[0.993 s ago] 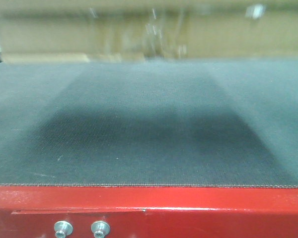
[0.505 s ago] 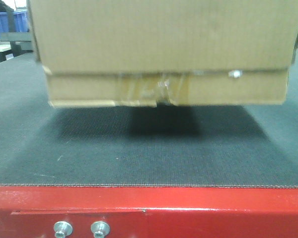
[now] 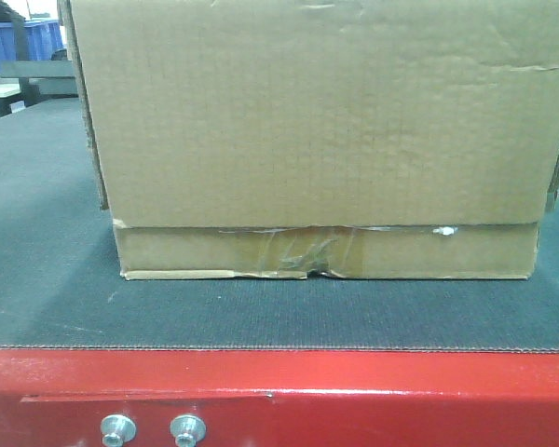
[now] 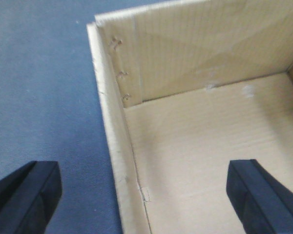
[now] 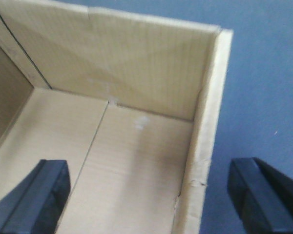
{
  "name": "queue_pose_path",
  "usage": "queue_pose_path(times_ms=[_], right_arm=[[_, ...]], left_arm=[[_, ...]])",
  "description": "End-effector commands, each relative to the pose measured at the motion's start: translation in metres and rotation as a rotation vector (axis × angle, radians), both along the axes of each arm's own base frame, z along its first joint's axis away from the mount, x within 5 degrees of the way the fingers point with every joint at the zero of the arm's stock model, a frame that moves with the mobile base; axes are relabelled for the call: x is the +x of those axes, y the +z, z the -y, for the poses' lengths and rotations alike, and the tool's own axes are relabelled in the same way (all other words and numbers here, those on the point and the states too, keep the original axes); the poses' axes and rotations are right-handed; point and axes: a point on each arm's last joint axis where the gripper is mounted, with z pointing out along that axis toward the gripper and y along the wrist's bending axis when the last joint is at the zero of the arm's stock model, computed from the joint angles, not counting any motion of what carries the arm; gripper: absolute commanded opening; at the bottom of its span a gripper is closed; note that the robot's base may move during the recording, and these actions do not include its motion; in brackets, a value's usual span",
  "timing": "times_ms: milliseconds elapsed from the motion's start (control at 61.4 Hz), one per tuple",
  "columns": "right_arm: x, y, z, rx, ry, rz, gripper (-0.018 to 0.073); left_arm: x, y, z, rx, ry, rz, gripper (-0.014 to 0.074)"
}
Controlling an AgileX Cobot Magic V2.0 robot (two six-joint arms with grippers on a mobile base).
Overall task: Grab carton from right shelf to conveyor
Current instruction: 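Open both grippers and withdraw them from the carton walls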
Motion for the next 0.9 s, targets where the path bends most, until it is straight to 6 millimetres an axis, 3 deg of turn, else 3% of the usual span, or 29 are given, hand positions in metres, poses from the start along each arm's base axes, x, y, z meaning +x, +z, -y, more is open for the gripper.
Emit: queue_pose_path(times_ms=[0,114,244,342,423,619,879], right_arm=[[-0.014,0.025,0.012,0.017,-0.028,0.088,0.0435],[-0.032,0.043,0.03,0.021,-0.067,0.118,0.0212],[-0.05,0.054,0.051,0.017,-0.125,0.144,-0.0053],[-0.062,0.051,0.061,0.0,-0.158,0.146,-0.0067],[-0.073,0.041,0.068,-0.047,-0.179,0.148,-0.0064],[-0.102,-0.001,0.072,-0.082,-0.193,0.125,-0.0064],[-0.146,-0.047,0.077,-0.076,-0.211,0.176,-0.0064]], left_arm=[[-0.019,0.027,-0.012,-0.016,0.011,0.051,0.0555],[-0.034,0.045,-0.034,-0.005,0.033,0.073,0.0429],[-0.05,0.061,-0.063,0.016,0.06,0.085,0.0159],[-0.059,0.071,-0.085,-0.008,0.088,0.097,-0.0041],[-0.068,0.074,-0.103,-0.019,0.11,0.113,0.0014],[-0.094,0.062,-0.136,-0.058,0.193,0.157,0.0015],[-0.15,0.018,-0.143,-0.065,0.171,0.301,0.0015]])
